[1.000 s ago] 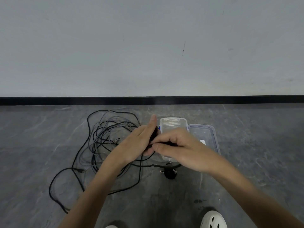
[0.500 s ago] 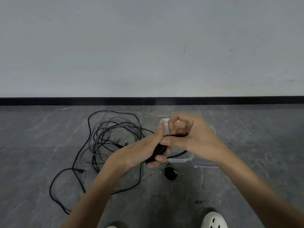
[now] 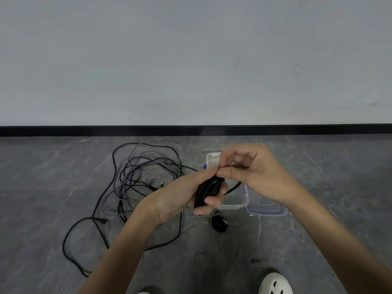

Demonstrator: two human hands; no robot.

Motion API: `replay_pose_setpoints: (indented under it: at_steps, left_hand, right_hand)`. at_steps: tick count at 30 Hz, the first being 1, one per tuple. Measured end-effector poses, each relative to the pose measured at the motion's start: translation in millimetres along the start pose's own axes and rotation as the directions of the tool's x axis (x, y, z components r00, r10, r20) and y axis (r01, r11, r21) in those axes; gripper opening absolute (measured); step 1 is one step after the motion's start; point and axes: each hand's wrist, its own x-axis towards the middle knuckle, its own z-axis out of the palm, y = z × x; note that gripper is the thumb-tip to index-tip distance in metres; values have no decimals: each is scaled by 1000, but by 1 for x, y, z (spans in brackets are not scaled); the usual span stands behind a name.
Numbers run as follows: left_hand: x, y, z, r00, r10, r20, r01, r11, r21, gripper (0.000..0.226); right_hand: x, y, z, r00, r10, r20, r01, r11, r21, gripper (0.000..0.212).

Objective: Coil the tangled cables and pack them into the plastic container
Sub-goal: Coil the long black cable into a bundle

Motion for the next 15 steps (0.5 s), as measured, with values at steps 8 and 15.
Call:
replay_pose_setpoints:
  at_steps: [8, 15]
  left_hand:
    - [3, 0, 2, 996, 16, -89, -3, 988, 154, 51]
    - [-4, 3, 0, 997, 54, -47, -47, 988, 148, 47]
  right_hand:
    - [1, 2, 1, 992, -85, -95, 72, 989, -131, 18]
    - [2, 13, -11, 994, -40, -98, 19, 978, -208, 4]
